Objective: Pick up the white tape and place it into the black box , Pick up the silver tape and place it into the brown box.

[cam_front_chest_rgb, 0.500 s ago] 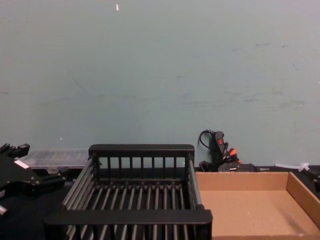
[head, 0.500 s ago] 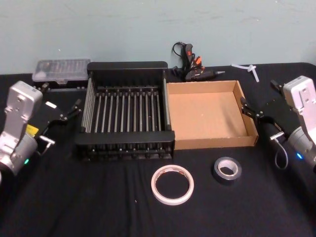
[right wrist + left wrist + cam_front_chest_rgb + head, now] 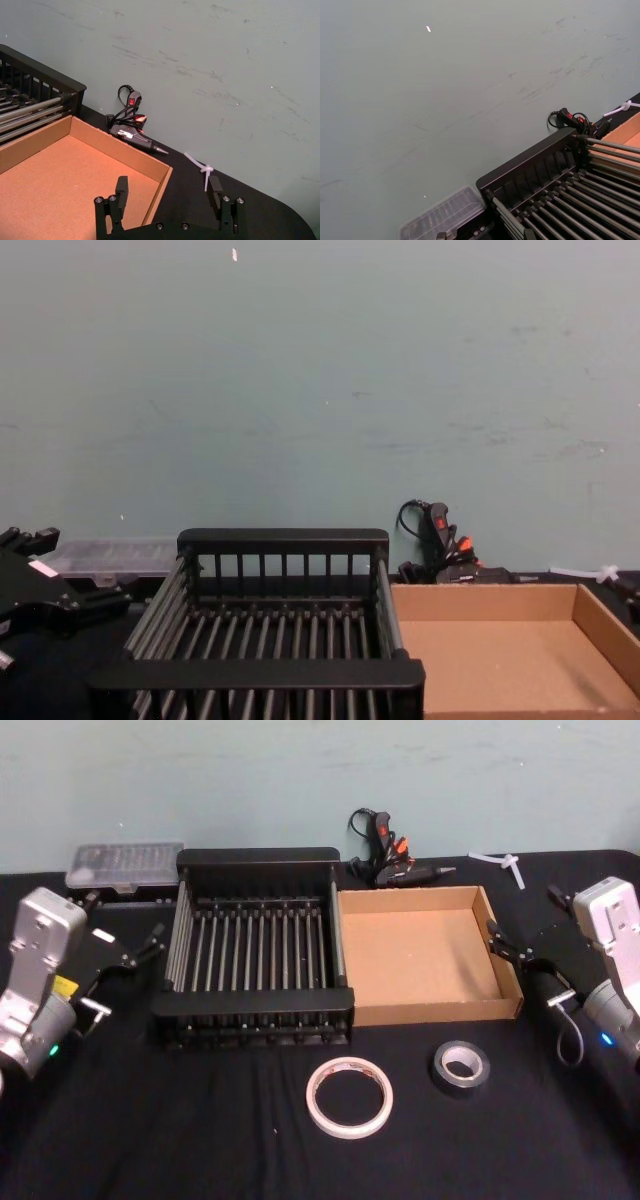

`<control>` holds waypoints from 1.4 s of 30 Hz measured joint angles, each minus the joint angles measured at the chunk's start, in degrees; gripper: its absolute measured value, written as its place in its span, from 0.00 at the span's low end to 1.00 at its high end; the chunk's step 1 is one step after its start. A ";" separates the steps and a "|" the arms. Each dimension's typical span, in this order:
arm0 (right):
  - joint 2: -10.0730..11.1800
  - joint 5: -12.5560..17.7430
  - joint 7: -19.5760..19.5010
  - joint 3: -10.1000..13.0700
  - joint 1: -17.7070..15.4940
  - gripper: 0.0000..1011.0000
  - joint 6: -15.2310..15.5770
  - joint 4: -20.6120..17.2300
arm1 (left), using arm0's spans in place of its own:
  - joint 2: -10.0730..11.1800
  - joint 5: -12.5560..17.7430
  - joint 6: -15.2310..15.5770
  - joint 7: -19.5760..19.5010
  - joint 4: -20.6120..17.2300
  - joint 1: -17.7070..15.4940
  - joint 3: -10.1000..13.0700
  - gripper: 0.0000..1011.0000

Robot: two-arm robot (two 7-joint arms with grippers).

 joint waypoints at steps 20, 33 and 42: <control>0.00 0.00 0.00 0.00 0.00 0.99 0.00 0.00 | 0.00 0.00 0.00 0.00 0.00 0.00 0.00 0.99; 0.00 0.00 0.00 0.00 0.00 0.99 0.00 0.00 | 0.00 0.00 0.00 0.00 0.00 0.00 0.00 0.99; -0.22 -0.04 0.18 0.32 -0.11 0.99 -0.02 0.00 | 0.00 0.00 0.00 0.00 0.00 0.00 0.00 0.99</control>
